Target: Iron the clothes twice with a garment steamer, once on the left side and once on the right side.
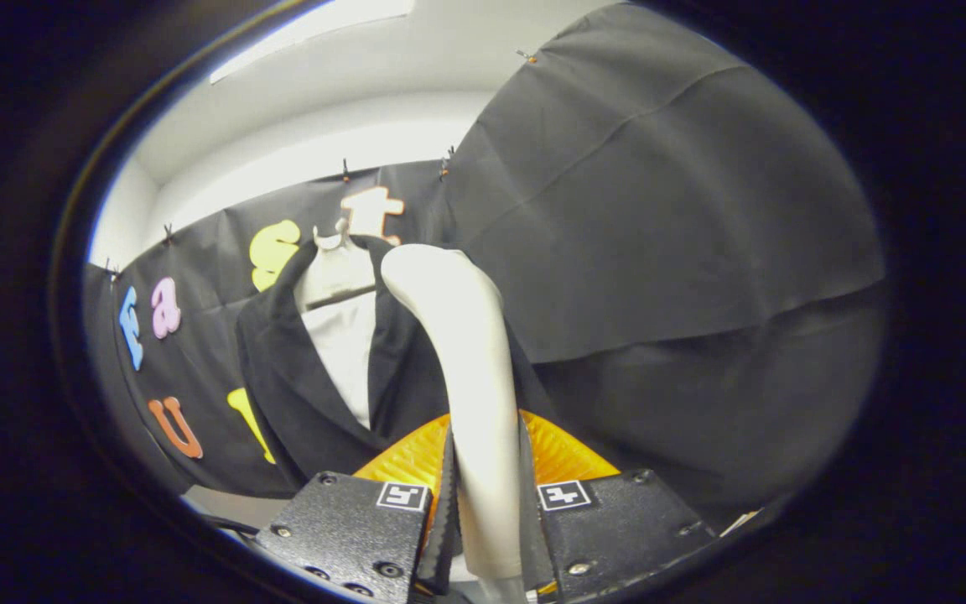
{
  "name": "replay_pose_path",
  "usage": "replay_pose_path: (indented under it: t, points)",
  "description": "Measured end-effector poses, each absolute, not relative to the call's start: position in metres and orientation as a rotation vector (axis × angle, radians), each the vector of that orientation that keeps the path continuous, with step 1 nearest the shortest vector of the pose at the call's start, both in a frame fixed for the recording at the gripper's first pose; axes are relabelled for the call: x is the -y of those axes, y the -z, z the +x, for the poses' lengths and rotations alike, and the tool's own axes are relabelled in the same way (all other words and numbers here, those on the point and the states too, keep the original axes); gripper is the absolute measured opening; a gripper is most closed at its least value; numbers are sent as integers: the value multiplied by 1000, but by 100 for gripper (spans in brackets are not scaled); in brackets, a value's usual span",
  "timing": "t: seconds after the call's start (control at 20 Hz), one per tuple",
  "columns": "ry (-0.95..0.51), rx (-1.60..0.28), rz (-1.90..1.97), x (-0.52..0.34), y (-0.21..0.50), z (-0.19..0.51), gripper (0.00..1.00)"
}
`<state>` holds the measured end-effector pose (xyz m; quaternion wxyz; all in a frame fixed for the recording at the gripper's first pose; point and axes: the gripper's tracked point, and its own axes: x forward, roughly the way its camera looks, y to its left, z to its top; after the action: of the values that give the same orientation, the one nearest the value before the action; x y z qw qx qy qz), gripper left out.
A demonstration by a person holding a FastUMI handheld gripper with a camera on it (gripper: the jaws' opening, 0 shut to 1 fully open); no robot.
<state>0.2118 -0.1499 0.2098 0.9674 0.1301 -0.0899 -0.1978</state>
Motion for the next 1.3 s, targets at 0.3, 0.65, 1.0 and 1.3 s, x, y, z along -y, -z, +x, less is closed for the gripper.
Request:
replay_pose_path:
  t: [0.3, 0.65, 1.0, 1.3]
  points:
    - [363, 204, 226, 192, -251, 254, 34]
    - [335, 216, 146, 188, -271, 303, 35]
    - [349, 165, 118, 196, -254, 322, 34]
    - [364, 111, 123, 202, -223, 315, 35]
